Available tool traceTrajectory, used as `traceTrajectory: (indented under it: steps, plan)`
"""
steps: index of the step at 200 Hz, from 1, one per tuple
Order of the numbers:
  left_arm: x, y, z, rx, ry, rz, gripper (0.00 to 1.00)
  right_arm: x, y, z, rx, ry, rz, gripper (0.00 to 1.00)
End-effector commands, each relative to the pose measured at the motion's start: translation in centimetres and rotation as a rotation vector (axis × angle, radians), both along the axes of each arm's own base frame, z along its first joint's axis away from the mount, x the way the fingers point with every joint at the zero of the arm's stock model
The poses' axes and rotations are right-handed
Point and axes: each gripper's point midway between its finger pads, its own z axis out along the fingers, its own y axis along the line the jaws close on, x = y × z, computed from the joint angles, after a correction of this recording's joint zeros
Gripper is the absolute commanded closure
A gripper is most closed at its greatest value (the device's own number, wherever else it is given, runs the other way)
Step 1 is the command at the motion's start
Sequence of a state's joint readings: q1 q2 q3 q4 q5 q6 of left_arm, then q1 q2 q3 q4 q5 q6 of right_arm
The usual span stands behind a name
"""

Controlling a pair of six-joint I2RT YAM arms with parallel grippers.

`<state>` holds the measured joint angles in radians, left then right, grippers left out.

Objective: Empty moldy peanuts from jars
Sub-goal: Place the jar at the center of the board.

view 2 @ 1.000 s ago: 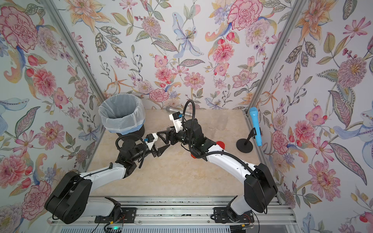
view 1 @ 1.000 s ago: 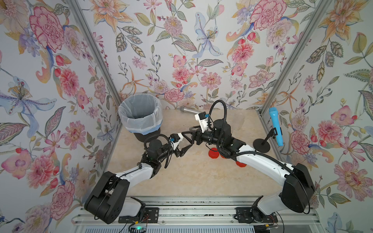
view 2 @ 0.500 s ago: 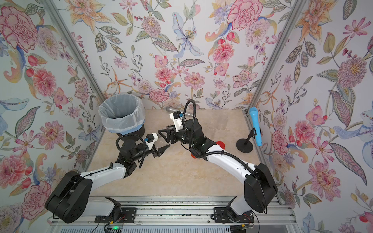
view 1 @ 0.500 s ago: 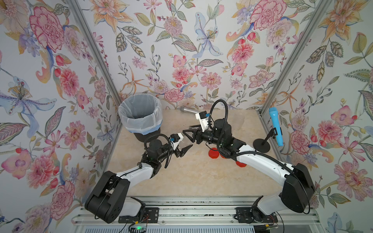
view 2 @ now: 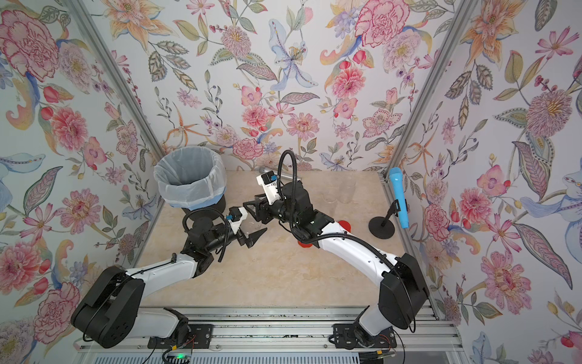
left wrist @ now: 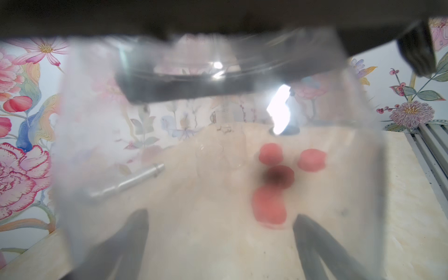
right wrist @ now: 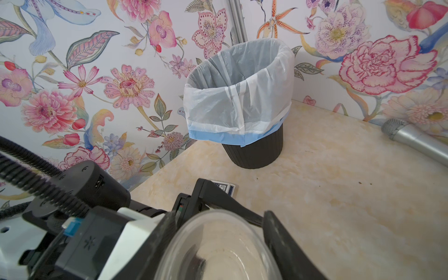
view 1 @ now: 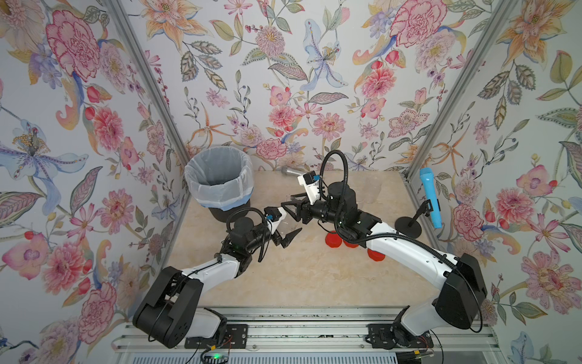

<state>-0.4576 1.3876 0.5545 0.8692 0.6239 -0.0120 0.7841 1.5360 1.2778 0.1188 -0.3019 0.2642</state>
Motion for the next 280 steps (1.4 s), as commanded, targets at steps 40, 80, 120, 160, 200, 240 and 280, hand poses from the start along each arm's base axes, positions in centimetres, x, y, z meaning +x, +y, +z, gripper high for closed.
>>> traceTrajectory:
  steps: [40,80,120,160,200,240,280]
  plan:
    - [0.5,1.9,1.5,0.062,-0.045,0.124,0.0,3.3,-1.2,-0.1,-0.146,-0.102,-0.152,0.74]
    - [0.9,4.2,1.5,0.103,-0.044,0.258,0.0,6.6,-1.9,-2.4,-0.213,-0.121,-0.228,0.72]
    - [2.0,8.5,2.2,0.084,-0.044,0.517,0.0,11.7,-2.6,-7.1,-0.277,-0.157,-0.311,0.7]
    - [1.8,11.5,1.7,0.063,-0.062,0.673,0.0,17.5,-3.7,-11.4,-0.288,-0.143,-0.372,0.71]
    - [1.8,12.7,0.7,0.072,-0.038,0.734,0.0,20.1,-3.3,-14.3,-0.315,-0.123,-0.392,0.71]
    - [1.9,12.5,-0.2,0.103,-0.04,0.722,0.0,21.2,-2.7,-16.3,-0.328,-0.101,-0.392,0.71]
    - [2.0,12.5,-0.6,0.107,-0.042,0.729,0.0,21.4,-0.9,-17.4,-0.349,-0.104,-0.361,0.69]
